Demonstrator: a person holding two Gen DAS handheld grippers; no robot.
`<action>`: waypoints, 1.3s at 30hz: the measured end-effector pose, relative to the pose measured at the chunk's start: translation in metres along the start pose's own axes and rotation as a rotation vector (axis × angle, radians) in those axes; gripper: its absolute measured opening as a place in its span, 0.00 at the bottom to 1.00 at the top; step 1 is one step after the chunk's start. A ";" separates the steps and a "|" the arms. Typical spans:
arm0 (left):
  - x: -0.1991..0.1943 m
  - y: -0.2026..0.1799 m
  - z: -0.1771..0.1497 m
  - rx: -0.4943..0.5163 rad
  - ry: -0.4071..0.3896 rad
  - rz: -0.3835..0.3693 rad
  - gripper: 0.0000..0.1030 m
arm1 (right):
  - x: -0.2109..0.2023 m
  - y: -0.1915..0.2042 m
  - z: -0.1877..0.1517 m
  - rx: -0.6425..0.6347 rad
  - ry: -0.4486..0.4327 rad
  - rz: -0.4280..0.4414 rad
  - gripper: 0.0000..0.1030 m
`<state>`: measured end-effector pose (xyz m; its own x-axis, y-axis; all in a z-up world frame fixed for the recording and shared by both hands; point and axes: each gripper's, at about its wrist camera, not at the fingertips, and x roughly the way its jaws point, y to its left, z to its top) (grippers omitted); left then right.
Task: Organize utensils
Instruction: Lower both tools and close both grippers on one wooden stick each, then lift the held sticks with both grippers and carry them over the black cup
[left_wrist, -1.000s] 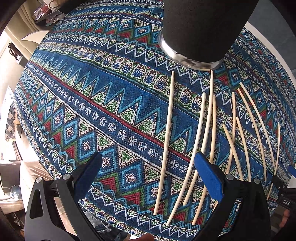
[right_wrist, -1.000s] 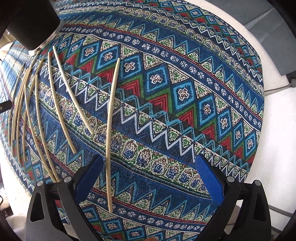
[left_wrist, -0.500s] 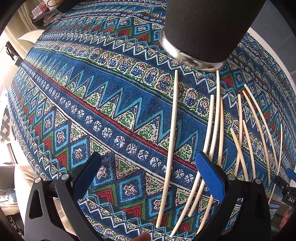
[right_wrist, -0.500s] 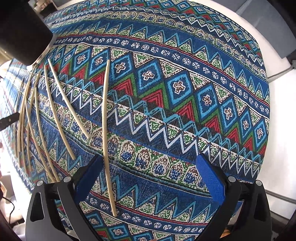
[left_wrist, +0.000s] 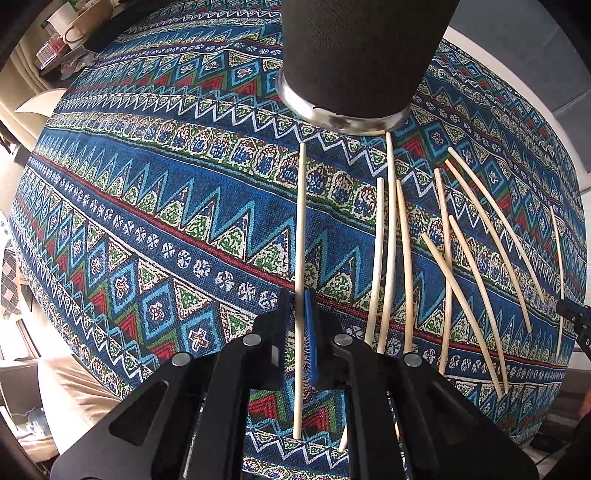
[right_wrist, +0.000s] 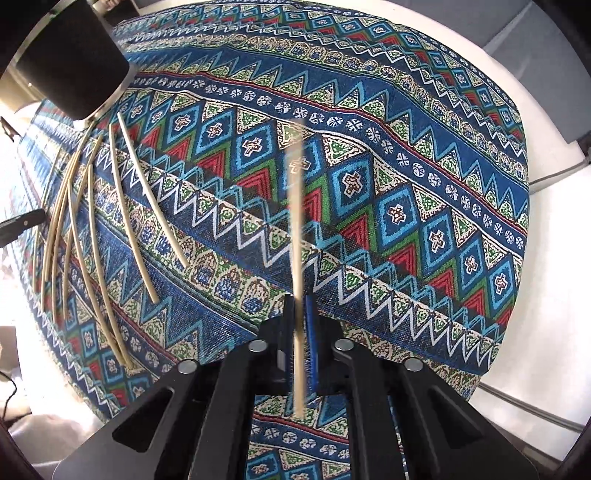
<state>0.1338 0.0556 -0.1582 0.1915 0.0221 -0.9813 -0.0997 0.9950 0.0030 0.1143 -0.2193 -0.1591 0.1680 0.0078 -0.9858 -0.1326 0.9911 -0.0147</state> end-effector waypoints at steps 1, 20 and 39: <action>0.000 0.000 0.000 0.000 0.003 -0.005 0.07 | 0.000 -0.002 0.000 -0.006 0.002 0.008 0.04; -0.043 0.039 0.006 -0.032 -0.021 0.027 0.05 | -0.065 -0.025 0.009 0.039 -0.085 0.147 0.04; -0.166 -0.002 0.074 -0.022 -0.316 -0.114 0.05 | -0.148 0.092 0.102 -0.131 -0.392 0.351 0.04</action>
<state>0.1748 0.0574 0.0191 0.4958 -0.0571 -0.8666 -0.0808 0.9905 -0.1114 0.1774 -0.1159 0.0025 0.4406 0.4094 -0.7989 -0.3626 0.8953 0.2588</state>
